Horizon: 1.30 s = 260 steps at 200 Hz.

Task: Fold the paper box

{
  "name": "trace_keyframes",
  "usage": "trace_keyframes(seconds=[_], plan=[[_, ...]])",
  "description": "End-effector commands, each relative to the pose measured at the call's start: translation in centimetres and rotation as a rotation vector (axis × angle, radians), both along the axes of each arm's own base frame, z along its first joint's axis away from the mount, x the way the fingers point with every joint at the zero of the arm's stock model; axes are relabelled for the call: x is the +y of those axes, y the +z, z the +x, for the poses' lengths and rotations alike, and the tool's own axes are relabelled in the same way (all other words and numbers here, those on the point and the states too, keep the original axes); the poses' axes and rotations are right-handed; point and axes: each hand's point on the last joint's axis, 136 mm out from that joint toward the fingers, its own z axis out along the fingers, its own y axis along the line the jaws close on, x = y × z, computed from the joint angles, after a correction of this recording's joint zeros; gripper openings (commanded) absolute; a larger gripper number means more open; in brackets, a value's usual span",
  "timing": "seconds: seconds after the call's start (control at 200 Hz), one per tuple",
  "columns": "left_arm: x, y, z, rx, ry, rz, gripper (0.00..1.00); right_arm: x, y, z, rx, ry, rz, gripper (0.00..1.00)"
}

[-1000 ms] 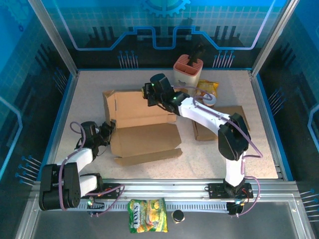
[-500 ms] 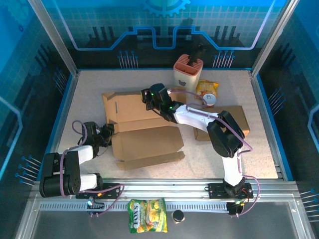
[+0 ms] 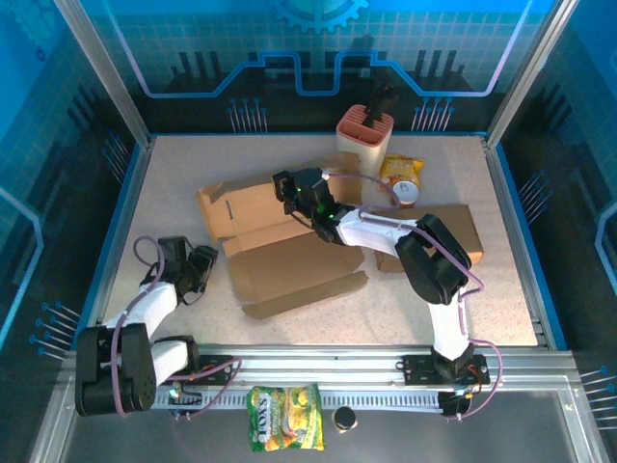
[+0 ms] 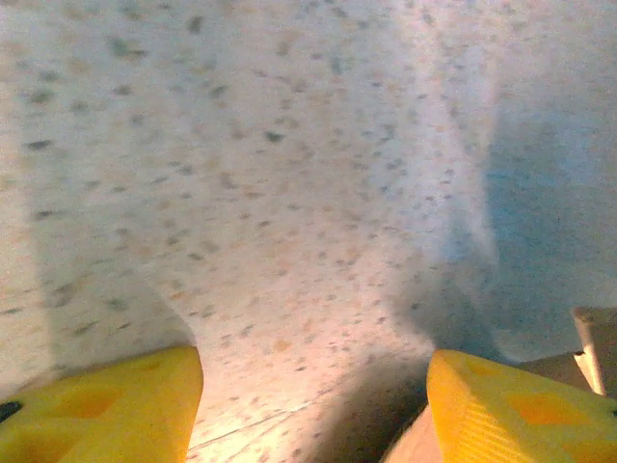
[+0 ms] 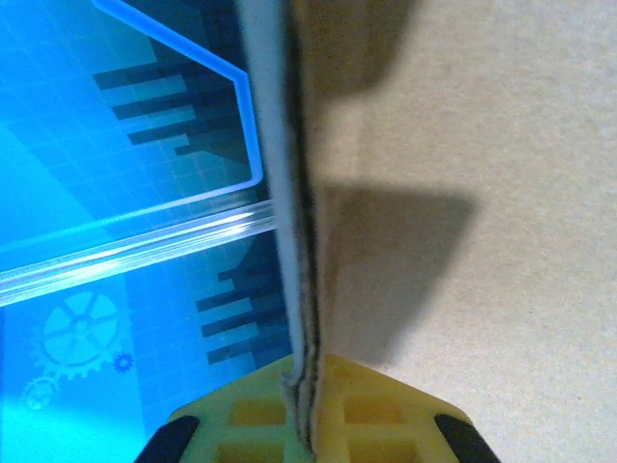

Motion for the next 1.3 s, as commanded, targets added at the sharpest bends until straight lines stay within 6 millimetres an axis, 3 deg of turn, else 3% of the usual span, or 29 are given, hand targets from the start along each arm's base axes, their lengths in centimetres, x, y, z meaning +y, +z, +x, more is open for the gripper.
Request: trace_keyframes(seconds=[0.0,0.13,0.275,0.415,0.51,0.695,0.855,0.991,1.171,1.296], plan=[[1.0,-1.2,-3.4,0.189,0.016,0.056,0.64,-0.2,3.0,-0.3,-0.081,-0.004,0.022,0.0],[2.0,1.5,-3.2,0.216,0.026,0.117,0.62,-0.4,3.5,-0.5,-0.102,0.002,0.028,0.0],[2.5,6.0,-1.3,0.142,0.049,0.182,0.58,-0.1,5.0,-0.8,-0.17,0.037,0.044,0.0],[5.0,11.3,-1.4,0.076,0.12,0.344,0.52,0.1,5.8,-1.2,-0.207,0.076,0.046,0.0],[6.0,13.1,-1.3,0.059,0.107,0.435,0.52,0.1,5.3,-1.5,-0.224,0.1,0.038,0.0],[5.7,12.1,-0.7,0.045,0.031,0.467,0.5,-0.1,1.3,-2.6,-0.195,0.153,0.01,0.0],[5.9,9.3,-1.1,0.097,-0.068,0.5,0.44,-0.5,-1.4,-3.0,-0.165,0.174,-0.019,0.0],[5.2,7.1,-1.5,0.096,-0.129,0.471,0.38,-0.6,-2.2,-3.3,-0.149,0.187,-0.035,0.0],[4.4,5.4,-1.4,0.072,-0.208,0.459,0.38,-0.5,-3.8,-3.6,-0.109,0.21,-0.061,0.0],[4.7,5.3,-0.5,0.054,-0.245,0.481,0.49,-0.6,-4.1,-3.6,-0.09,0.204,-0.063,0.0]])
